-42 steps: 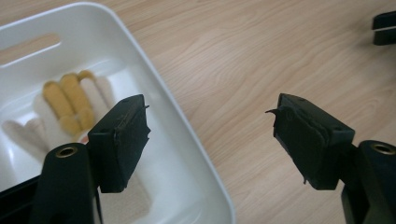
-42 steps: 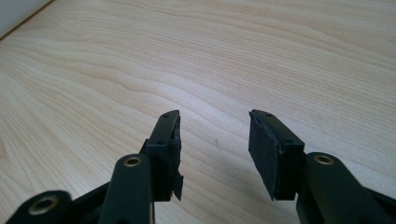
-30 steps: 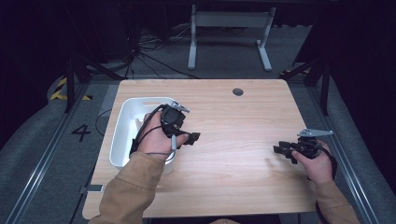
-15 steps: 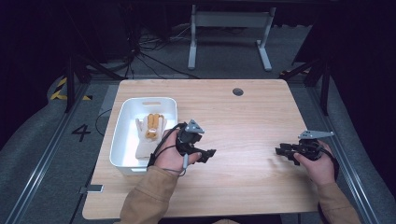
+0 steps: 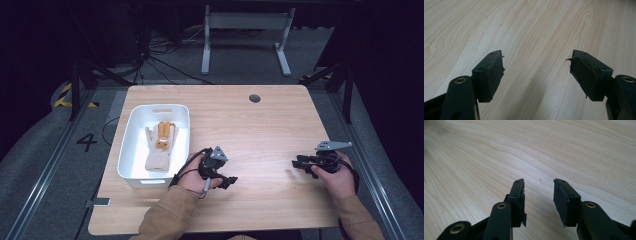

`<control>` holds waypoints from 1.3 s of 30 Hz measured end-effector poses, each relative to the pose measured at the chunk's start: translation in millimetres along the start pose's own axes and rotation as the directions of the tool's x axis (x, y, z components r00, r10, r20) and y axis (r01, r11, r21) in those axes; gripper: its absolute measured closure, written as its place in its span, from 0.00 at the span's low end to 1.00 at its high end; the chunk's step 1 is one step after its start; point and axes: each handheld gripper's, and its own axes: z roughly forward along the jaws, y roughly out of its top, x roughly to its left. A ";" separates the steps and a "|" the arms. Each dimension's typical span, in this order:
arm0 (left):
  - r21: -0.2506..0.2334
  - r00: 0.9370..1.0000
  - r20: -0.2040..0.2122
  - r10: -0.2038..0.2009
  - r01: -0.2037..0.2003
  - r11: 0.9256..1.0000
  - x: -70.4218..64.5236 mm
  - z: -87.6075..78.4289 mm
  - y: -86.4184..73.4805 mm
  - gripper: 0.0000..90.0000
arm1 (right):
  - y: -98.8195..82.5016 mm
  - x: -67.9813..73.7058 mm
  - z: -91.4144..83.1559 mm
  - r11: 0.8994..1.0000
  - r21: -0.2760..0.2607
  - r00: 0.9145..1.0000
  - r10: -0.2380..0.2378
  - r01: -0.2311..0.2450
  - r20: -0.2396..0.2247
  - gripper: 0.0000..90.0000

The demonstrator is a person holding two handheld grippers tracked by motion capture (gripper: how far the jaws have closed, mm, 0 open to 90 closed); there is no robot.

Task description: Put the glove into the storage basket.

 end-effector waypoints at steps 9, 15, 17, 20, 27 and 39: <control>0.016 1.000 0.006 0.028 -0.028 0.999 0.6 20.3 -11.8 0.29 | 0.7 5.2 8.0 0.999 0.001 0.999 -0.040 0.040 -0.016 0.66; -0.012 0.999 0.008 0.042 -0.042 0.999 1.7 16.2 -14.5 0.29 | -2.2 5.3 9.6 0.999 -0.005 0.999 -0.048 0.048 -0.023 0.65; -0.012 0.999 0.008 0.046 -0.046 0.999 2.2 15.6 -14.9 0.29 | -2.3 5.4 9.9 0.999 -0.005 0.998 -0.051 0.051 -0.024 0.65; -0.018 0.999 0.006 0.042 -0.041 0.999 2.5 14.7 -14.6 0.29 | -2.7 5.3 10.9 0.999 -0.003 0.998 -0.049 0.049 -0.029 0.64; -0.028 0.999 0.006 0.046 -0.046 0.999 -1.2 12.1 -11.9 0.28 | -2.9 5.9 11.9 0.999 -0.001 0.998 -0.053 0.053 -0.026 0.64; -0.043 0.999 -0.001 0.052 -0.052 0.998 -3.8 5.3 -9.2 0.28 | -1.9 6.5 12.9 0.998 0.000 0.998 -0.056 0.056 -0.025 0.64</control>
